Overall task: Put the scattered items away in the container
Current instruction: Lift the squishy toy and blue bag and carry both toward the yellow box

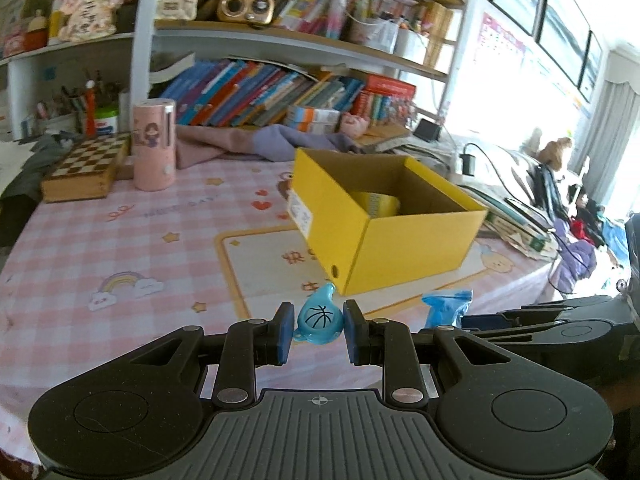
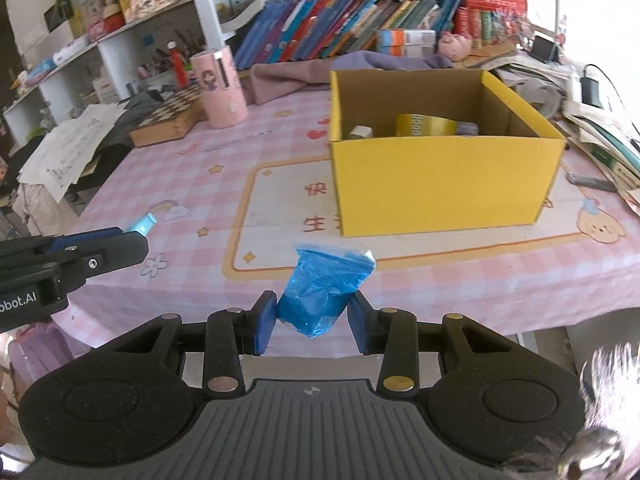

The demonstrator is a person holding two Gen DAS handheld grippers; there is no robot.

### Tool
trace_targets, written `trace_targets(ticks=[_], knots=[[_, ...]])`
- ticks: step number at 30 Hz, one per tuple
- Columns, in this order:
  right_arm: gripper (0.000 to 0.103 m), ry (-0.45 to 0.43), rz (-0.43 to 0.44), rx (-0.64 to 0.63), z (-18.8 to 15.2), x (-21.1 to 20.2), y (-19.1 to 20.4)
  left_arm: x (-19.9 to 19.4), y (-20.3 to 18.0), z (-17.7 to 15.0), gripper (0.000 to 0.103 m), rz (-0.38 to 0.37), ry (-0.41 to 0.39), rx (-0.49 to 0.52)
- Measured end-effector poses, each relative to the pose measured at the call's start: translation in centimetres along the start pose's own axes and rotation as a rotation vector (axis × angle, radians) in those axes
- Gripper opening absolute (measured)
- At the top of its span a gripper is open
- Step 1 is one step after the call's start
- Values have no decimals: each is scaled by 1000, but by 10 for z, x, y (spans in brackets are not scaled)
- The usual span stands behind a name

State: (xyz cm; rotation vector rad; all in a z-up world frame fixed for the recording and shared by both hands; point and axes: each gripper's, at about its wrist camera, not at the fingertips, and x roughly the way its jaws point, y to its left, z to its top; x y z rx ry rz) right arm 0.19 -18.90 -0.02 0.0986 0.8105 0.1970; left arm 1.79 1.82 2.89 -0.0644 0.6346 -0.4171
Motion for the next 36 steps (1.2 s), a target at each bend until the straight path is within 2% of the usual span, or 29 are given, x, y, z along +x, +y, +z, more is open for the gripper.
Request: trace_targets(ticks=[14,27,36], knots=[[37,-32,-99,93,-4,-20,-43,29,-39,17,25,-106,6,87],[37,-52,-138,135,7,-21,-78,55,-63,34,25,-146,3,130],[37,-102,-143,129,27,-17,-96,74,-74,50,25,-139,-10,157]])
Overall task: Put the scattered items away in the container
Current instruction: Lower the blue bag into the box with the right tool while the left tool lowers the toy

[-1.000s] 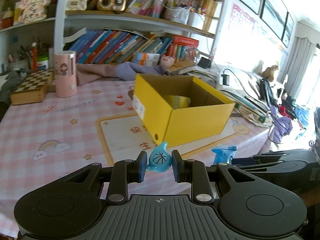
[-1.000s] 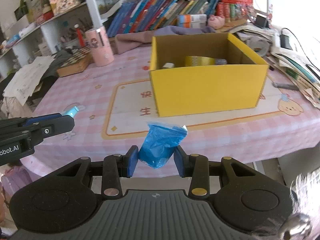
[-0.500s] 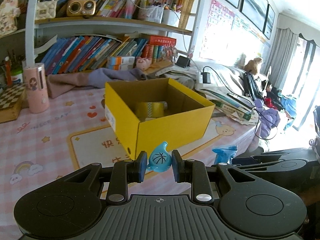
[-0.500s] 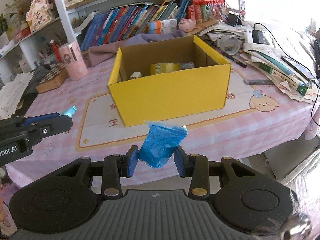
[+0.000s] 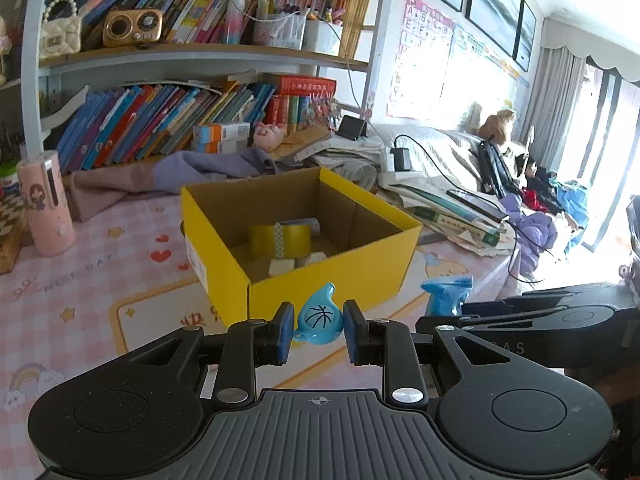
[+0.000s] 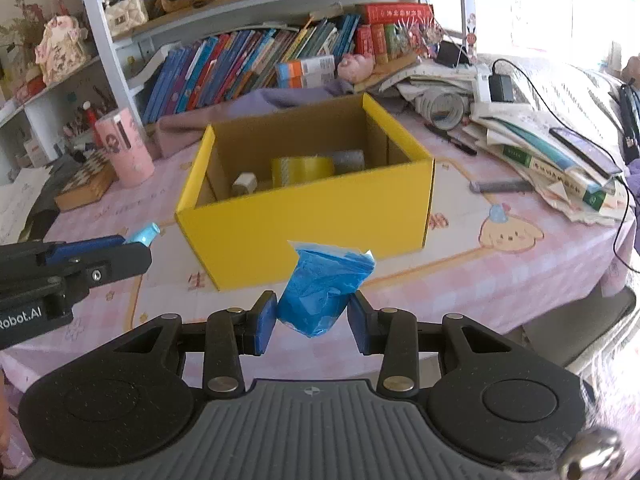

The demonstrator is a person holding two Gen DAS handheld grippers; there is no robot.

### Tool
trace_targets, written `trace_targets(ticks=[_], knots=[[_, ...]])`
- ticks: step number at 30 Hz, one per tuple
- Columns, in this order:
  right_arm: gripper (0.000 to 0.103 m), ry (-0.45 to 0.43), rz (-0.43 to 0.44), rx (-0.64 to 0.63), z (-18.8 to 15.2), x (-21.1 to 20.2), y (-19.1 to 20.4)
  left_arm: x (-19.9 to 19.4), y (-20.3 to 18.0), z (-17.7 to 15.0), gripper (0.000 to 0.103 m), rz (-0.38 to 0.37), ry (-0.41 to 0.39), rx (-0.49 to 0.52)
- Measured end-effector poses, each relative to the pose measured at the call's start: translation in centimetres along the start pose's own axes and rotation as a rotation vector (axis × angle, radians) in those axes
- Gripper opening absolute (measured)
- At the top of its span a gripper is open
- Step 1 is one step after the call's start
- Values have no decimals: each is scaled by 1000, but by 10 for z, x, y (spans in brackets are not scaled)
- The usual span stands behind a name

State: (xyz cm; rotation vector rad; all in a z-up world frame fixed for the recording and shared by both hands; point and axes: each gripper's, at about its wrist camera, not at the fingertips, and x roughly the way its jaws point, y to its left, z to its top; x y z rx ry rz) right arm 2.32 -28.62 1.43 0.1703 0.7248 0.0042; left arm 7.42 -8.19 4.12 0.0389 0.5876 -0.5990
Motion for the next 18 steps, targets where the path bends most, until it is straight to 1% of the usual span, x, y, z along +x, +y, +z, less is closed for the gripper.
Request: trace_targets(ticks=[5,12,18], knots=[[37,-45,18,-37,20,9,-4,15,0,13,25,16,-10,12],[37,-98,46,-56,59,29,-18,39,2,37,25,48,-28,24],[37,-98,81,-96,88,55,-29,66,5,50,25,83,-25,0]])
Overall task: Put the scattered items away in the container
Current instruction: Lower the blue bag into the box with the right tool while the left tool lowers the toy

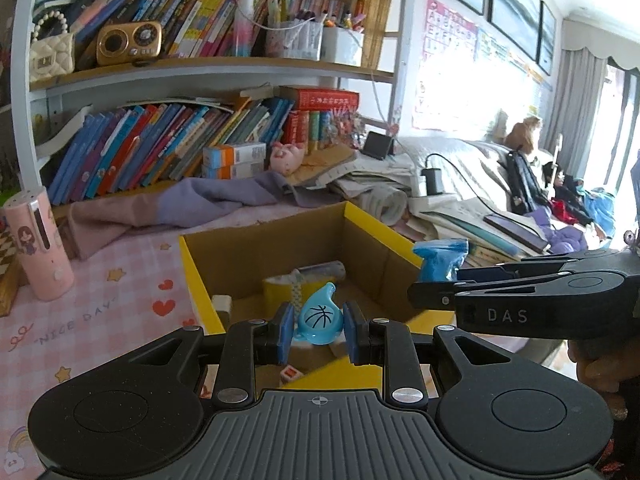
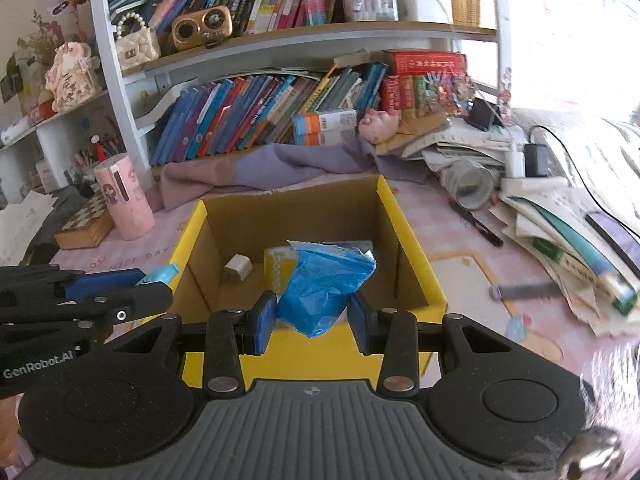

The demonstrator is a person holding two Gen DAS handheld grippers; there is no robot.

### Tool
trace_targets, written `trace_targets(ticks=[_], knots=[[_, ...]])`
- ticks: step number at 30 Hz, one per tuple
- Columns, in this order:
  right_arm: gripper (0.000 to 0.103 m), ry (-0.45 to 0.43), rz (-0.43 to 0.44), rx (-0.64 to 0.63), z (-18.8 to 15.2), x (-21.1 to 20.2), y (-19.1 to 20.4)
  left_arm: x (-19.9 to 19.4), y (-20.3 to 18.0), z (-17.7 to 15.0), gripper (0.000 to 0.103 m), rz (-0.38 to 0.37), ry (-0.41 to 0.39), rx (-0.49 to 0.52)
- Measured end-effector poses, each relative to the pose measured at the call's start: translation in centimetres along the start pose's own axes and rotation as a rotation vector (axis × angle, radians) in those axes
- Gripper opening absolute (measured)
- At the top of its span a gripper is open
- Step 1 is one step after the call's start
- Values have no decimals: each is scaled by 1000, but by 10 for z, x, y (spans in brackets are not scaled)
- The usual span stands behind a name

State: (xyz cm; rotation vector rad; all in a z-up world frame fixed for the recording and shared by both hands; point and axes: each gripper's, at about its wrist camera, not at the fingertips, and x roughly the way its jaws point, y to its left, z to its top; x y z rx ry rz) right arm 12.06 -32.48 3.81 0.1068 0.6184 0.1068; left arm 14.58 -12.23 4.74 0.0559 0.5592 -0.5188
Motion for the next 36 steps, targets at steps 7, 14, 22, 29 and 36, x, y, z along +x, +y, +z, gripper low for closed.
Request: trace_targets(ticks=[7,14,22,29,36], knots=[[37,31,48,-50,18,29,-13,24,0,8,25,46,23,-34],[37,91,105,-120,26,61,-20,47,-1,13,25,104,55,-49],[37,169,163,-207,33,101,-25,75,3,14,25,191,108,-49],[37,247,213,-269,33,129,-24,94,6,13,25,234,158,-47],[37,314,246,-313,30,148,-23,109,3,11,25,250,201,-31]])
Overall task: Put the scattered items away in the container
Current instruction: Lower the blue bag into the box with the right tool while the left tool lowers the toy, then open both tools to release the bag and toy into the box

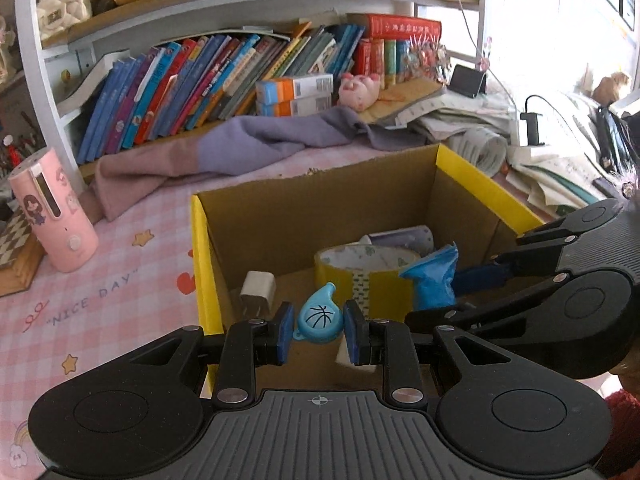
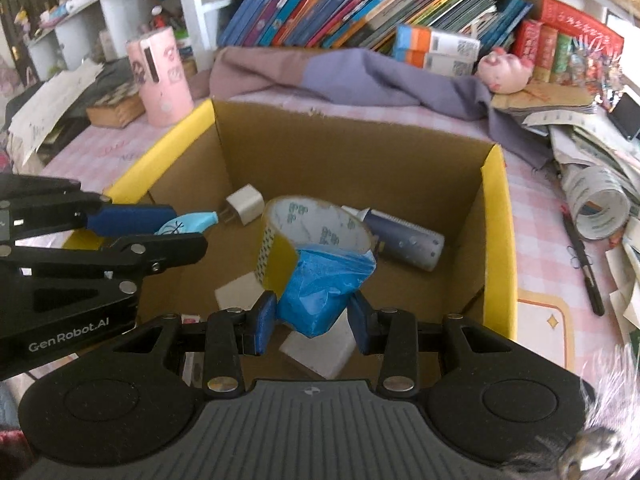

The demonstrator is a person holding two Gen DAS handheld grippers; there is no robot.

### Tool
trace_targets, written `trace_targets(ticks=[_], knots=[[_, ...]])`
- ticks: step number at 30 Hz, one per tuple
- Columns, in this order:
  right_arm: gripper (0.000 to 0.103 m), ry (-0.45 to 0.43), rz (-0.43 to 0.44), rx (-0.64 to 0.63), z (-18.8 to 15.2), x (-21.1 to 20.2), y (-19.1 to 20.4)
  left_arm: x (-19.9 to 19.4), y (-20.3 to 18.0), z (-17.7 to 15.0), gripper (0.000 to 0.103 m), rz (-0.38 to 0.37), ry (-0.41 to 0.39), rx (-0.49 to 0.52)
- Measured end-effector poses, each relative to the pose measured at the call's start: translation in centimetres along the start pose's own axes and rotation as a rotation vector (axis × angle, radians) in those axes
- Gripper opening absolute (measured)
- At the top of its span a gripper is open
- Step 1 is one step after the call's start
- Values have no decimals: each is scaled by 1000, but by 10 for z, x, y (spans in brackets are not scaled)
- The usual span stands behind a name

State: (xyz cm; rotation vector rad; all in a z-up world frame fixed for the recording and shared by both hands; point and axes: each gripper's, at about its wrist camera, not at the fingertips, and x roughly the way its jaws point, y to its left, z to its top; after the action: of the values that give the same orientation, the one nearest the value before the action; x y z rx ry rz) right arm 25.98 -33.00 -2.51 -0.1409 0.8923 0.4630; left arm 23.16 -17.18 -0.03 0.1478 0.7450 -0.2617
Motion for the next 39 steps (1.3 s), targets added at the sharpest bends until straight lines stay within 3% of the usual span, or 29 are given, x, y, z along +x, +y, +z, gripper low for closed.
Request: trace_targets(ticks=[13,17,27,32,36,39], knots=[[38,16,31,-61,0,3,3,4,-6,-2,26,44,10,5],[41,7,22,-60,0,1,4,1,-4,-4,31,75,10,-18],[54,-37,-17,1,-4,-7,0,-19,-5,-9,57,127,-54,-44],[56,-89,-43,22,-5,-19,1,-34,-5,-12,62,115,-110,-54],[63,-142,-77,42,-6,-32,4,-48,-5,-15,86,159,-174,-54],[69,-182,-90,62,-8,-41,9,-60,-1,-20,91,150,-204,-71]])
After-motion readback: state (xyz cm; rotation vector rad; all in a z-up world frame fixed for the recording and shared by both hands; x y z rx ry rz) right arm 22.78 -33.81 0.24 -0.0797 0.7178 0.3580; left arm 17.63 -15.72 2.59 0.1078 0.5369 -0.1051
